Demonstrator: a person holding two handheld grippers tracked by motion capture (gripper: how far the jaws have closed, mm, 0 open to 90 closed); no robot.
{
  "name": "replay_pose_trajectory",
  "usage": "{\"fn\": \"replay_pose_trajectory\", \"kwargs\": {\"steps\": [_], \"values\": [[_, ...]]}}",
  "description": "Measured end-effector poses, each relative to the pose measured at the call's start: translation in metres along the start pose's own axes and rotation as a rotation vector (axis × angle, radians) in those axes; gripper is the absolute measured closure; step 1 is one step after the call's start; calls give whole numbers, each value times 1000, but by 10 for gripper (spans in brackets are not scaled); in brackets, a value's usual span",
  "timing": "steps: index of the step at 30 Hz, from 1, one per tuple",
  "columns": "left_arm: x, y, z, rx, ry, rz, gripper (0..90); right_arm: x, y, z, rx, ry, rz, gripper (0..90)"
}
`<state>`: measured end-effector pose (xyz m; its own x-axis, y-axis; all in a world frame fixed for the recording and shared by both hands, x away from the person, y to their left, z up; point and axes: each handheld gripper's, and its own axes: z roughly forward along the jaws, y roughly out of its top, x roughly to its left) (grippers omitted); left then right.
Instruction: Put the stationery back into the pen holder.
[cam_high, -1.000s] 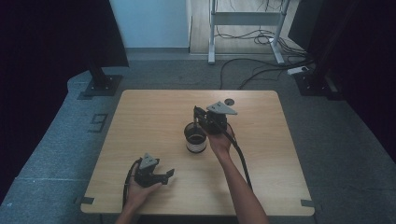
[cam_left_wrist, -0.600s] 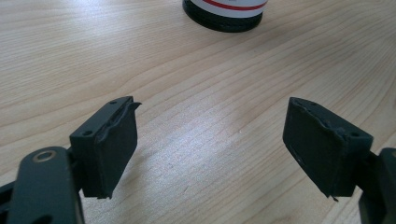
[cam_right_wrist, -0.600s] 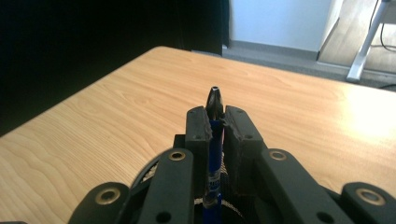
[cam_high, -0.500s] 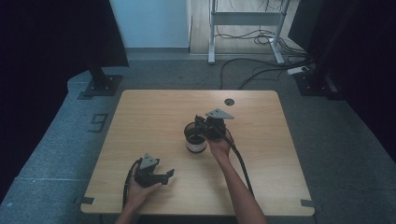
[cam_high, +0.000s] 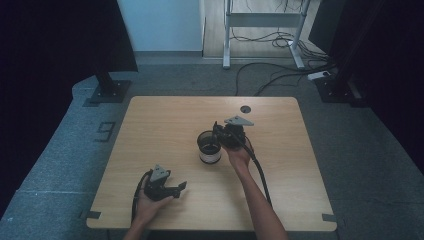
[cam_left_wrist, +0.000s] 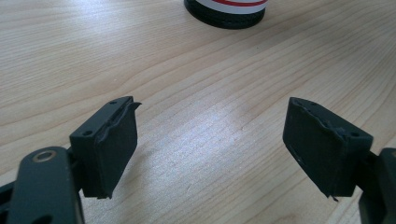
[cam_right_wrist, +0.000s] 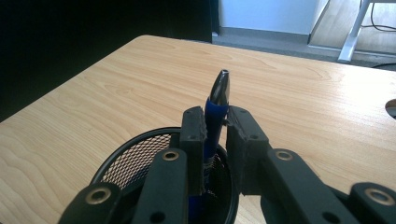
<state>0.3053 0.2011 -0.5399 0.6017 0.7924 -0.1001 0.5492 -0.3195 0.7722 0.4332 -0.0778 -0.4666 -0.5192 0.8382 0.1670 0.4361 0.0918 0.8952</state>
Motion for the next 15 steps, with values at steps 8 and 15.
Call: {"fn": "replay_pose_trajectory", "kwargs": {"steps": [8,15], "values": [[3,0,-2,-2,0,-9,182,2,0,-4,6,-2,-24,710],[5,-1,-4,-6,9,-11,182,4,-5,-17,-5,-13,-54,610]]}}
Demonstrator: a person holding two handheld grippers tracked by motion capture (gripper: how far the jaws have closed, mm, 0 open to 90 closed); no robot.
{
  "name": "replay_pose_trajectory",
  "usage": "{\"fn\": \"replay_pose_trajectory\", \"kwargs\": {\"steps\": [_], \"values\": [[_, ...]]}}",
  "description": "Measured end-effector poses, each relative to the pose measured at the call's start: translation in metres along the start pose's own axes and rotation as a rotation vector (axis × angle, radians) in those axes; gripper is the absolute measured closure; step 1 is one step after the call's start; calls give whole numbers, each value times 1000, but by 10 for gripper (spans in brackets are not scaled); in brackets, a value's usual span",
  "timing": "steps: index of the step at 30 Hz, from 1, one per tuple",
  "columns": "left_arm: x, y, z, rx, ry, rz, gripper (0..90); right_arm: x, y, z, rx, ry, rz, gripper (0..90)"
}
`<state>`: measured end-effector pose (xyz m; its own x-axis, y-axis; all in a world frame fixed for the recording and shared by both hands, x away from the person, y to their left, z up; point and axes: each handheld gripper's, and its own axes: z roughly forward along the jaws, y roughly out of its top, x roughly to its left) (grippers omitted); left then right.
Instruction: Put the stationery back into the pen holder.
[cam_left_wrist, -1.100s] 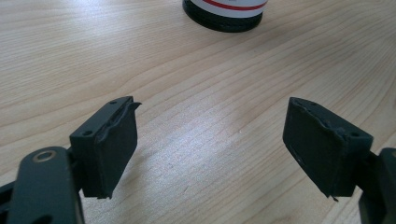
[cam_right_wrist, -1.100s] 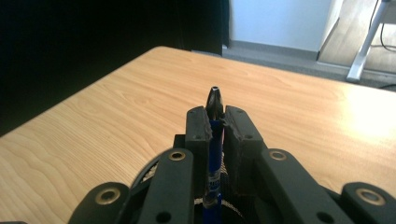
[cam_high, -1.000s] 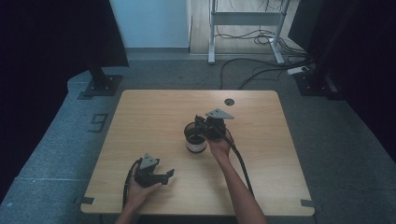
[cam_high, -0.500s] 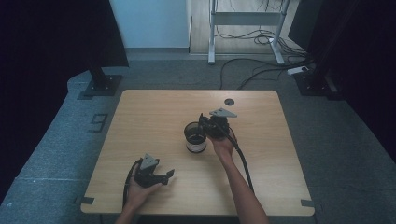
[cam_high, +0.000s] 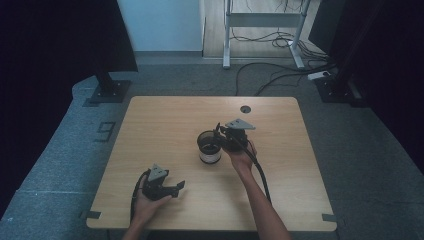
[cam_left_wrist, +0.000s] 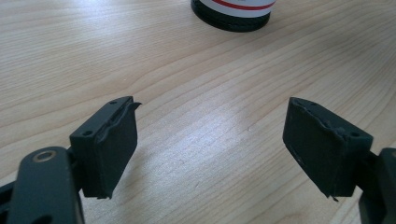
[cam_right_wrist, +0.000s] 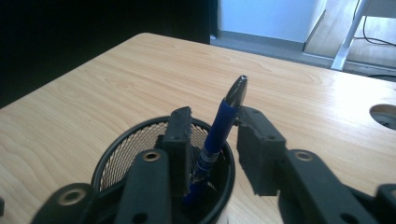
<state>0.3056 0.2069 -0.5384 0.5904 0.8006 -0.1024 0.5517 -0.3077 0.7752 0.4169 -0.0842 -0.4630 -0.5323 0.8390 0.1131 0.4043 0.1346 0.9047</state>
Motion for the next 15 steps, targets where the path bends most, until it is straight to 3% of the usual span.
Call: {"fn": "replay_pose_trajectory", "kwargs": {"steps": [7,15], "values": [[1,-1,-2,-2,5,-4,182,-1,-7,-22,-35,-10,-14,488],[-2,-1,-3,-6,-1,5,182,-1,-19,-53,-86,-14,-27,416]]}}
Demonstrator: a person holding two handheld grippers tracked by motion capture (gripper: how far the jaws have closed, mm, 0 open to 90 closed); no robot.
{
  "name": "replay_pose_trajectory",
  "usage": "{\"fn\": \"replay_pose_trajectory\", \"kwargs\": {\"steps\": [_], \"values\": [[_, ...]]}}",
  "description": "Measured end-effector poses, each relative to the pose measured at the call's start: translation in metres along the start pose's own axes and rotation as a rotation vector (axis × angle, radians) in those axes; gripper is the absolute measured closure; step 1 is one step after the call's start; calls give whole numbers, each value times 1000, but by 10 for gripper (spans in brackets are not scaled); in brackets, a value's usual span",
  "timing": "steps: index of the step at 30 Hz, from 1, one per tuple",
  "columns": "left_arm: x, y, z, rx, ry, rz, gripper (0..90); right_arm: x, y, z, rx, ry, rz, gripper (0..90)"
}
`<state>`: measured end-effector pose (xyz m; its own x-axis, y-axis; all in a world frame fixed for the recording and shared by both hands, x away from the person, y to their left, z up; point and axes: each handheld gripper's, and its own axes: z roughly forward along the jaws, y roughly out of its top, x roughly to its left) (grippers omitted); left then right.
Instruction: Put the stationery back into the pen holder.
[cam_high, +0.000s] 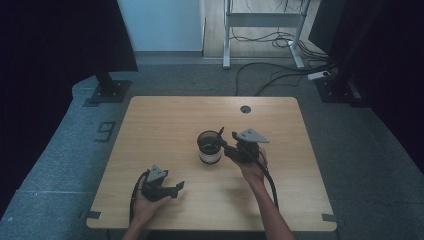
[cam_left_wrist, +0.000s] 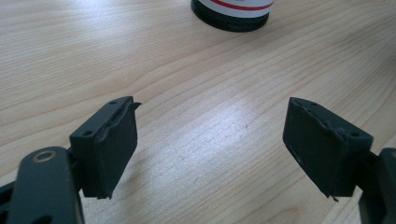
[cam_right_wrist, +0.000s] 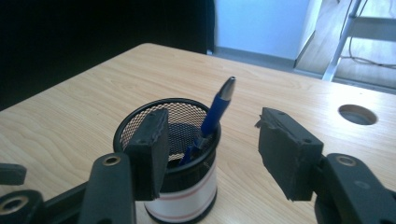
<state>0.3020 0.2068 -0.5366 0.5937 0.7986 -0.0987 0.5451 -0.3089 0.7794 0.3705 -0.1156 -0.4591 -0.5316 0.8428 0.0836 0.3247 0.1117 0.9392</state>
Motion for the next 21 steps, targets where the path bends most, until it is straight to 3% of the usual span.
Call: {"fn": "replay_pose_trajectory", "kwargs": {"steps": [10,21], "values": [[-2,-1,1,7,-3,6,182,-13,-27,-48,-8,-1,23,385],[-2,-2,3,16,-1,6,182,-37,-64,-93,-7,-62,56,381]]}}
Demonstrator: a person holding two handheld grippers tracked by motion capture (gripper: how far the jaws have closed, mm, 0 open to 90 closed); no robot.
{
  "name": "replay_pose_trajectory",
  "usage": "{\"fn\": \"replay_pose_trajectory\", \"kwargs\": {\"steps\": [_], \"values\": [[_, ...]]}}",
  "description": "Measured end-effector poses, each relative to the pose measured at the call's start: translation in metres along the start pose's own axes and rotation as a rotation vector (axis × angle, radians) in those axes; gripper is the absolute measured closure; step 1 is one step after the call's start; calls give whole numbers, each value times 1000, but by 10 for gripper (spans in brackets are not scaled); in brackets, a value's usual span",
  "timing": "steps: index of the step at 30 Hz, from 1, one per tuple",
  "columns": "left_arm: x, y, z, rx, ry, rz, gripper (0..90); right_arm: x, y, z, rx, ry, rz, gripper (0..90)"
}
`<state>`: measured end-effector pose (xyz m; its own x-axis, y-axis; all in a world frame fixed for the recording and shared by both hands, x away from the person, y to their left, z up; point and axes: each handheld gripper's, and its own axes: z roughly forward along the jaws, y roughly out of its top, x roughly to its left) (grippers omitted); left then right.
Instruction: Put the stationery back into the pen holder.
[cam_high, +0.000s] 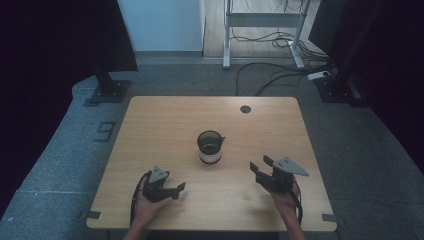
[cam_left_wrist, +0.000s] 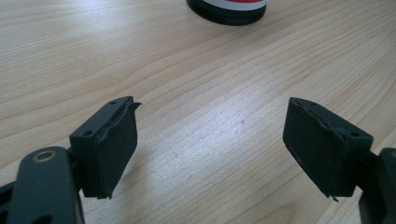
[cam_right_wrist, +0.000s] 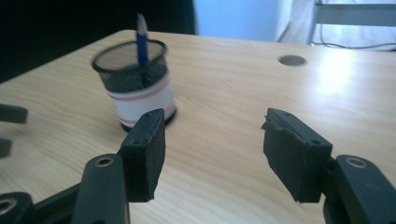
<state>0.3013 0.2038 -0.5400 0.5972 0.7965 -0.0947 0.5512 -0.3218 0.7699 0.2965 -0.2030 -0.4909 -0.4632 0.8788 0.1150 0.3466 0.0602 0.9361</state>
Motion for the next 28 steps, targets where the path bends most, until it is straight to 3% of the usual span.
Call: {"fn": "replay_pose_trajectory", "kwargs": {"steps": [6,13,28], "values": [[1,0,-1,1,4,2,182,-22,-24,-18,26,-52,35,381],[1,-1,0,8,6,2,182,-40,-49,-24,80,-87,40,384],[3,-1,-1,7,9,5,182,-39,-54,-16,115,-88,33,373]]}}
